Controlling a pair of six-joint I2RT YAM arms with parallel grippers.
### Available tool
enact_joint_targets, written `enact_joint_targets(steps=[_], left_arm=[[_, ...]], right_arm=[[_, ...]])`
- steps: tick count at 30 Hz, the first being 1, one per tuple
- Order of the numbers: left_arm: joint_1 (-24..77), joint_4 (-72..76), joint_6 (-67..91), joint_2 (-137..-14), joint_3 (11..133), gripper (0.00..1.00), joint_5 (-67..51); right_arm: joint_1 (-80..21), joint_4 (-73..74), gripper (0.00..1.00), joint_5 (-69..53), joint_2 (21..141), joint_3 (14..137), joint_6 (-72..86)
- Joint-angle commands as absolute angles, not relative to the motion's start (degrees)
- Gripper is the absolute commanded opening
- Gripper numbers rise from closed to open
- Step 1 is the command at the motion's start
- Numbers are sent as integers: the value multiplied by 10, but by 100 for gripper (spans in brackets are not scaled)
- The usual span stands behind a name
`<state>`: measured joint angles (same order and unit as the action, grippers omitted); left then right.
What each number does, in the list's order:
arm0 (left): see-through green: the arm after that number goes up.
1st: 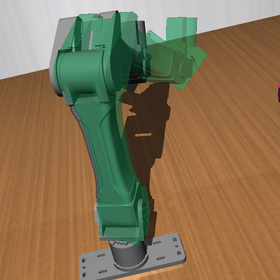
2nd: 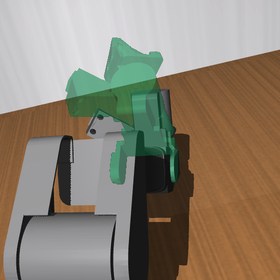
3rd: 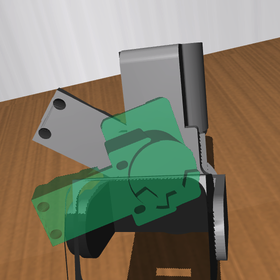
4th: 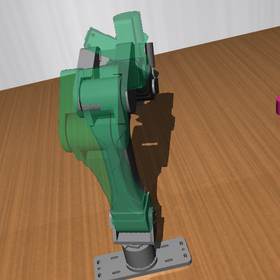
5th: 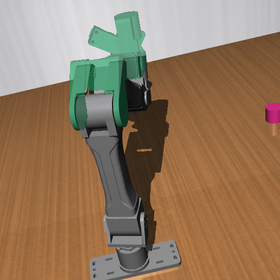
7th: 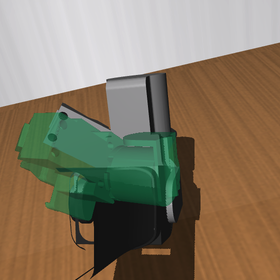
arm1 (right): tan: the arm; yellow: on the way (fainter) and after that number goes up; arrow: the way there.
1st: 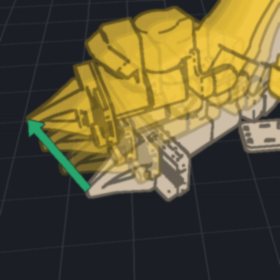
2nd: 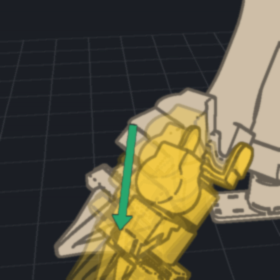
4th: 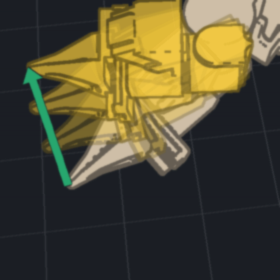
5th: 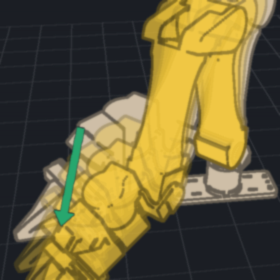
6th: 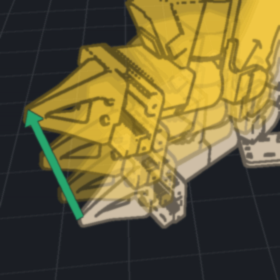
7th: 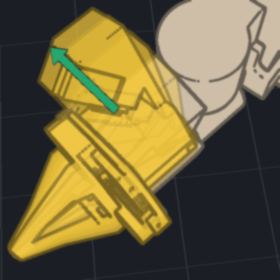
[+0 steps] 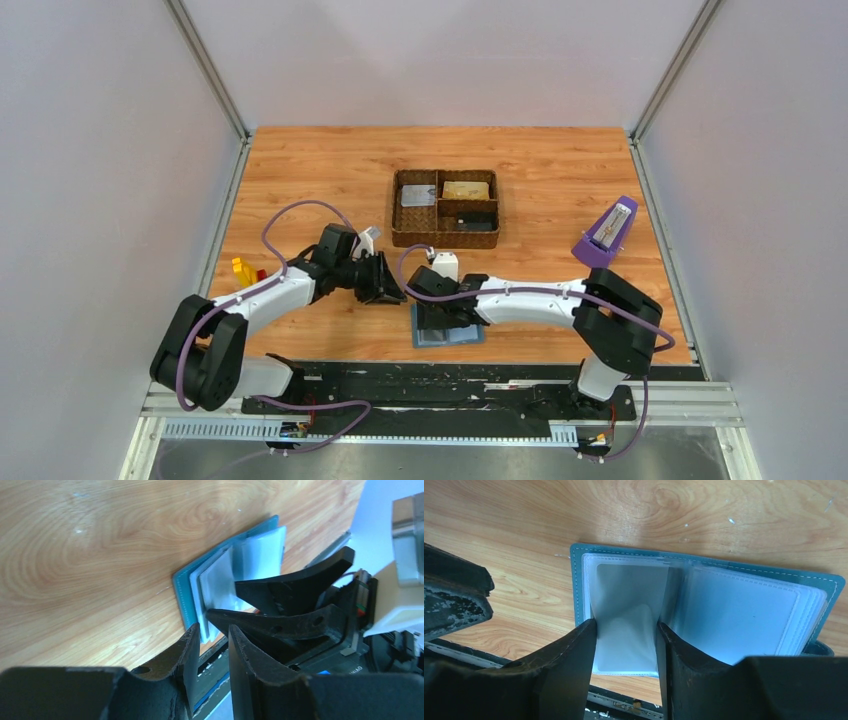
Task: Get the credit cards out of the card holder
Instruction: Remove the credit card from the card holder.
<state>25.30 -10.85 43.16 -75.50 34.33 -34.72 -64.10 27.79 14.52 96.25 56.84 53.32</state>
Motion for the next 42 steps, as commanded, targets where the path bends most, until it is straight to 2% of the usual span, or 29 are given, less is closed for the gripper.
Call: enact_joint_targets(steps=[1,11,25,35,42], left_arm=[[255,-41,442,-760,336,35,-397],[272,15,467,-803,332,33,-422],[294,37,482,-824,338,31,-424],[324,-32,459,-854,373,14,-380],[353,-18,468,-885,393,12,-384]], right_arm=[[-641,246,46,145,935,551,530],[-638,185,42,136,880,501,525],[-620,76,42,90,805,413,525],[-603,26,41,67,754,357,535],[-597,12,41,55,746,343,536]])
